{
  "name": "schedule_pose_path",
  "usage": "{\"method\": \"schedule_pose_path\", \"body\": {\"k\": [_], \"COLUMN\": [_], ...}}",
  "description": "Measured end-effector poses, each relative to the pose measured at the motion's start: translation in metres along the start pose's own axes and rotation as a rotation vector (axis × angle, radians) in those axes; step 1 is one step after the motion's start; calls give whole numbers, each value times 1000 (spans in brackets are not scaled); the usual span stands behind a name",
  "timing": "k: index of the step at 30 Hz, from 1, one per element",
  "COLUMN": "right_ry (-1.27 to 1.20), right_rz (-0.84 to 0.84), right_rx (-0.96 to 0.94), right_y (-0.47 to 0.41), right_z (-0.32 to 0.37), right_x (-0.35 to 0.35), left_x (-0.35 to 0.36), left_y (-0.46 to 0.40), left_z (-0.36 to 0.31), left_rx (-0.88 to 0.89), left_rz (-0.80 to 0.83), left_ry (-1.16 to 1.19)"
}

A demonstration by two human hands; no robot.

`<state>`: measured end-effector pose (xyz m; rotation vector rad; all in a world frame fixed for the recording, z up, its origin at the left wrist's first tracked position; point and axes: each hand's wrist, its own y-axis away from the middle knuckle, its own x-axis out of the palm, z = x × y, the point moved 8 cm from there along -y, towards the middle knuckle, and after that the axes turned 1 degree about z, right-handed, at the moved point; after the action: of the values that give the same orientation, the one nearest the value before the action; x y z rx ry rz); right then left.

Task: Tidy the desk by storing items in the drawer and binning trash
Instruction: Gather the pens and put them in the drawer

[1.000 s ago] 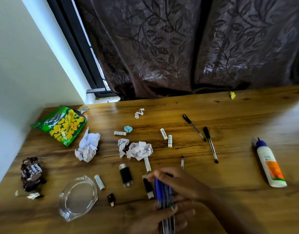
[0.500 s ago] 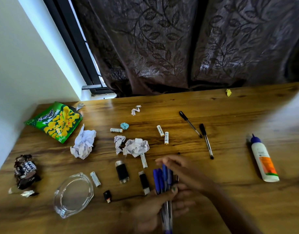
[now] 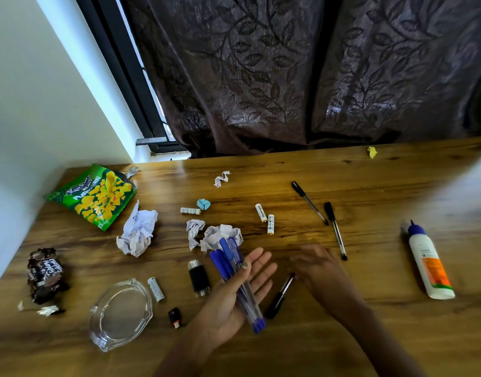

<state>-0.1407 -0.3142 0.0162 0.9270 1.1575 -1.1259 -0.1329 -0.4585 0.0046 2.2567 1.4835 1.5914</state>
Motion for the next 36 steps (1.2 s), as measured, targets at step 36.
{"method": "schedule_pose_path", "body": {"k": [36], "right_ry": [-355], "right_rz": [-268], "right_rx": [700], "right_y": [11], "right_z": [-118], "right_x": [3], "left_x": [24], "left_y": [-37], "left_z": [18], "left_rx": [-25], "left_rz": [-20], "left_ry": [-26]}}
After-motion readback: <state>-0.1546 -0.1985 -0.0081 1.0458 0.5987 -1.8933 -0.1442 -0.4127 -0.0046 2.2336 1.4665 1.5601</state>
